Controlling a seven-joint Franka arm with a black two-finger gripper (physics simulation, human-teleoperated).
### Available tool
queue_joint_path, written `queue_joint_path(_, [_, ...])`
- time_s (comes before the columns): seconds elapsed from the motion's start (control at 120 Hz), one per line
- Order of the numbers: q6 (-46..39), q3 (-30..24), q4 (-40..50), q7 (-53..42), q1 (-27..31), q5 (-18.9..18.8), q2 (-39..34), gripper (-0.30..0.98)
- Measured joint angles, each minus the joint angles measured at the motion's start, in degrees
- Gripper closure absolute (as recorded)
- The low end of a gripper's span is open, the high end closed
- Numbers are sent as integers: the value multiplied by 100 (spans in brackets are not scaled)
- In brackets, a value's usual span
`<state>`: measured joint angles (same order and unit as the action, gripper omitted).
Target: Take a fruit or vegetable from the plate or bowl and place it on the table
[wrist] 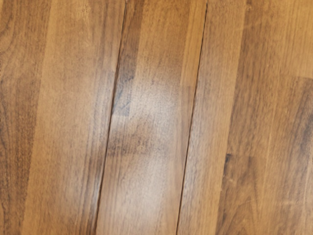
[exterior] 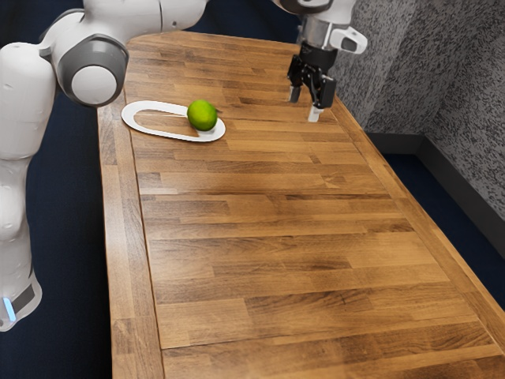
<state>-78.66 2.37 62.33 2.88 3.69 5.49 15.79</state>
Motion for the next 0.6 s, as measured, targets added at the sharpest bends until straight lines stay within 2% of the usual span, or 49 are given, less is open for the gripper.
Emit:
queue_joint_path(0.283, [-285,29,-117,82,-15,-26,-31,0])
queue_joint_path(0.333, [-139,424,-201,188,-14,-49,-117,0])
queue_joint_path(0.383, [130,1111,180,319,19,-97,-278,0])
queue_joint_path(0.417, [200,1520,580,400,46,-141,-445,0])
queue_joint_path(0.475, [22,2124,1812,545,104,-199,-1032,0])
queue_joint_path(0.533, [-149,2543,2316,731,289,-235,-1188,0])
queue_joint_path(0.6, [-348,2782,2523,934,490,-240,-1101,0])
